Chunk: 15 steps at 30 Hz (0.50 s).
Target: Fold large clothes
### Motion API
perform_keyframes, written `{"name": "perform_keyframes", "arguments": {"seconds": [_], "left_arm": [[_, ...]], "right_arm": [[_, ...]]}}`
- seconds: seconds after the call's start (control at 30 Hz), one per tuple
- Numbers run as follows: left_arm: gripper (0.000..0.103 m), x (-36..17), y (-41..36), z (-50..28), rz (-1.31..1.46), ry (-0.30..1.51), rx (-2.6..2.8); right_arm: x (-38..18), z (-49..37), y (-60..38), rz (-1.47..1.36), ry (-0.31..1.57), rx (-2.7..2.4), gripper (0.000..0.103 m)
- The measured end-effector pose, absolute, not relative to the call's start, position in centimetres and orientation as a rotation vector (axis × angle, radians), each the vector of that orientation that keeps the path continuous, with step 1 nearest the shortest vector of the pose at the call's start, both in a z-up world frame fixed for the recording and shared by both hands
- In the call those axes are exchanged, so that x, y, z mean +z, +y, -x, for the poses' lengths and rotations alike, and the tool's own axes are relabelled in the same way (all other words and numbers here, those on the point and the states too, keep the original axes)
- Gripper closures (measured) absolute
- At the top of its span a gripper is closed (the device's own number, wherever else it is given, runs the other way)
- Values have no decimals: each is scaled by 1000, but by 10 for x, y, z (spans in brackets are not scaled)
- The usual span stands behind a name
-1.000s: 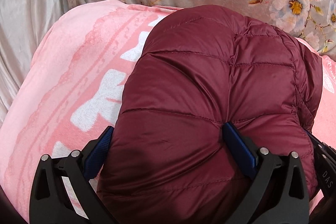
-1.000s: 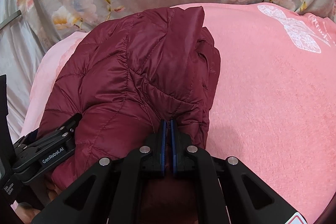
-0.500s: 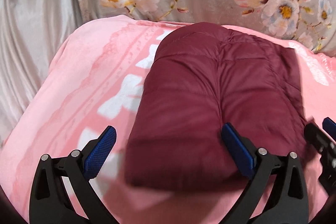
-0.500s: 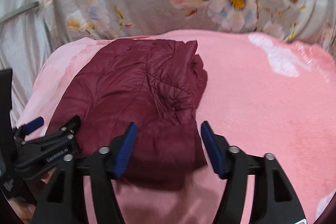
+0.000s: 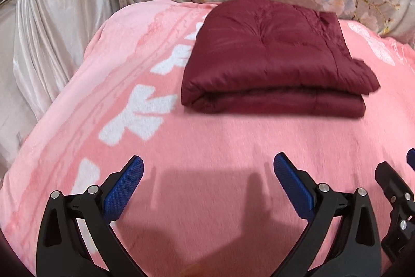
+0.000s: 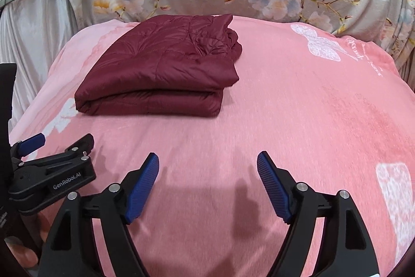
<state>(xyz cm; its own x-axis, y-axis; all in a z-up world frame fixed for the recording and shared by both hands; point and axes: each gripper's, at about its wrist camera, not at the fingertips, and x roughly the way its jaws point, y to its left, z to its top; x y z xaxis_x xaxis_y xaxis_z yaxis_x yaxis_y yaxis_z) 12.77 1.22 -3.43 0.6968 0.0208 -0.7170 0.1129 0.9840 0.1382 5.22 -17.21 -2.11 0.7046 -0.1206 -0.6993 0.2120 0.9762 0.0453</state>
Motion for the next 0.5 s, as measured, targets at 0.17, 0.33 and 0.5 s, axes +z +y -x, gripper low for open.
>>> {"name": "perform_keyframes", "arguments": {"seconds": [0.17, 0.33, 0.5], "left_arm": [[5, -32, 3, -116, -232, 751, -51], [5, -33, -1, -117, -251, 747, -64], [5, -33, -2, -117, -255, 748, -68]], "right_arm": [[-21, -50, -169, -103, 764, -199, 24], [-23, -50, -169, -109, 773, -191, 24], [-27, -53, -170, -117, 793, -190, 24]]}}
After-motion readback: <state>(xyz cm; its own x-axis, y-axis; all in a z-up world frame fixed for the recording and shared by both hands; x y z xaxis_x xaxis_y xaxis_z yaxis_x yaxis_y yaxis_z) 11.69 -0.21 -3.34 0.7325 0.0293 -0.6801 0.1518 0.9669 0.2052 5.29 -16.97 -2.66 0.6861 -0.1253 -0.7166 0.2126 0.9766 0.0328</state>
